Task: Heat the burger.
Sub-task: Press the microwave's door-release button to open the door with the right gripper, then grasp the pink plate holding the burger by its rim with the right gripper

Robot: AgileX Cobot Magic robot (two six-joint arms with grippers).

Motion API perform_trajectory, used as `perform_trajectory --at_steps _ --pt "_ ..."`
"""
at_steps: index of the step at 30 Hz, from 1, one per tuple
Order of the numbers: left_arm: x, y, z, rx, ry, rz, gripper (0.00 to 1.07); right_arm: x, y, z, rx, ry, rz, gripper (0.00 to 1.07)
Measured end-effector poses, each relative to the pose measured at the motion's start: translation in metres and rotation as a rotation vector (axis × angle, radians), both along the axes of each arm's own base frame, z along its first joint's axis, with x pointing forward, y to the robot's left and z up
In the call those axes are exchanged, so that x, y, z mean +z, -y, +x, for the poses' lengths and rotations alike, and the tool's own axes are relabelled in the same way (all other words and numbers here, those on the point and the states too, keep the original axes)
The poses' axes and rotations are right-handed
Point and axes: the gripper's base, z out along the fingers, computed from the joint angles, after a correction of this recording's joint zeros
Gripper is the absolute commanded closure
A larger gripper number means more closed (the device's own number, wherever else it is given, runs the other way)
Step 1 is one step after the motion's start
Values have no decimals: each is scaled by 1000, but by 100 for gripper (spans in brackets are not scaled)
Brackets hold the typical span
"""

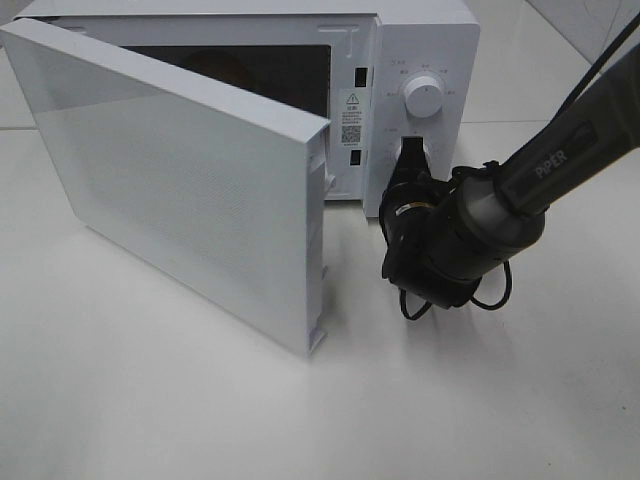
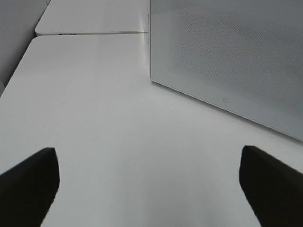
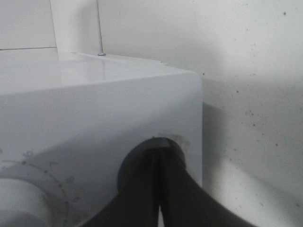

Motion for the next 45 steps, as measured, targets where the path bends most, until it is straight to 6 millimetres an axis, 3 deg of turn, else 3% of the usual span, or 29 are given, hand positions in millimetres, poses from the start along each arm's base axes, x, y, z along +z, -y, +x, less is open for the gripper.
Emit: perform_trajectory --at_steps 14,30,36,45 --pt "0 0 0 0 0 0 9 6 3 -5 52 -27 -9 107" --pt "0 0 0 0 0 0 9 17 10 -36 230 -173 -105 107" --pt "0 0 0 0 0 0 9 37 16 -51 352 -195 -226 107" --pt "0 0 0 0 0 0 9 68 8 -66 699 -208 -477 107"
